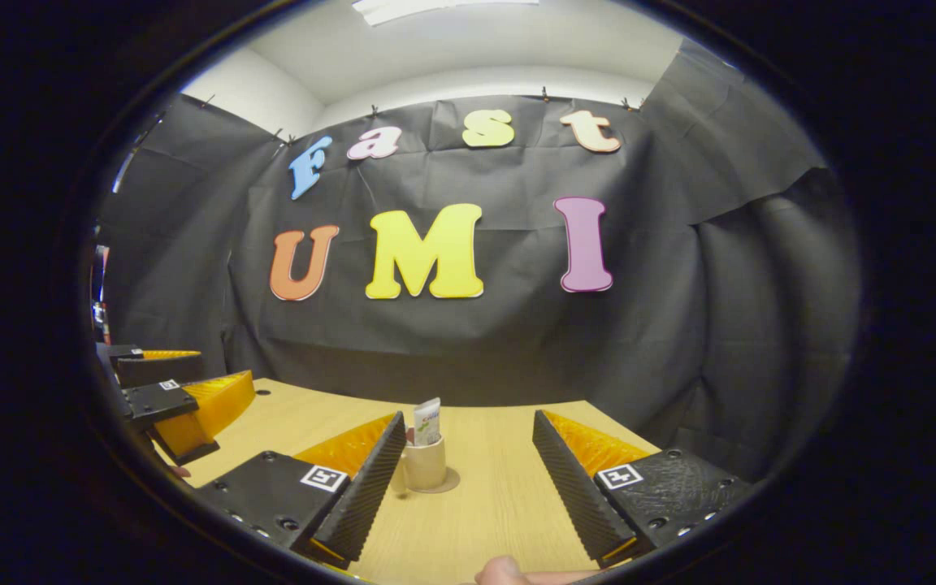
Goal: Put the toothbrush and toothpaste on the desktop into the cup, then pick up the cup and place it on the coaster on the desktop.
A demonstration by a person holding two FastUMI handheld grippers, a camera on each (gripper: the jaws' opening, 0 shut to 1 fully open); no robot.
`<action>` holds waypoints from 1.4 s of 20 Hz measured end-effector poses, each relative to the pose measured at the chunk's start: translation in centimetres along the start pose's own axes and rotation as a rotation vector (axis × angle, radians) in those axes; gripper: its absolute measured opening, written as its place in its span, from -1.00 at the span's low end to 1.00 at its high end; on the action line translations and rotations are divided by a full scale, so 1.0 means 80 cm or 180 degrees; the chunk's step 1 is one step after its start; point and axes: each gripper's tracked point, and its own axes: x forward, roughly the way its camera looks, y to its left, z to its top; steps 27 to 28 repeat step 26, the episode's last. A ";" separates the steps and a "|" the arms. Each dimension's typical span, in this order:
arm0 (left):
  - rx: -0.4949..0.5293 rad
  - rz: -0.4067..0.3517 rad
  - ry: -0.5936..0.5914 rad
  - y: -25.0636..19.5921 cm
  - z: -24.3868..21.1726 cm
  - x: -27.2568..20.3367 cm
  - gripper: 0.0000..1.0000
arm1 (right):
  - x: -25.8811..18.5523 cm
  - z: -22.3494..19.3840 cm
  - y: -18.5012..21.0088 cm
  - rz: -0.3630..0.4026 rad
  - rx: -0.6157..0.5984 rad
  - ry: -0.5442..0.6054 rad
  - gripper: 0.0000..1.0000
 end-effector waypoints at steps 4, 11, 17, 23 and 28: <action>-0.0073 0.0026 0.0022 0.006 -0.005 0.000 0.99 | 0.002 0.002 0.002 -0.0007 -0.0020 -0.0026 0.91; -0.0154 -0.0032 -0.0035 0.003 -0.001 0.000 0.98 | -0.004 0.003 0.002 -0.0001 0.0051 0.0011 0.90; -0.0170 -0.0021 -0.0044 0.006 -0.003 -0.002 0.98 | -0.005 0.008 -0.003 -0.0020 0.0086 -0.0020 0.91; -0.0161 -0.0032 -0.0050 0.003 -0.003 -0.007 0.98 | -0.009 0.006 -0.004 -0.0004 0.0107 0.0002 0.91; -0.0127 -0.0017 -0.0035 0.004 -0.006 -0.008 0.99 | -0.011 0.008 -0.004 -0.0009 0.0102 -0.0019 0.91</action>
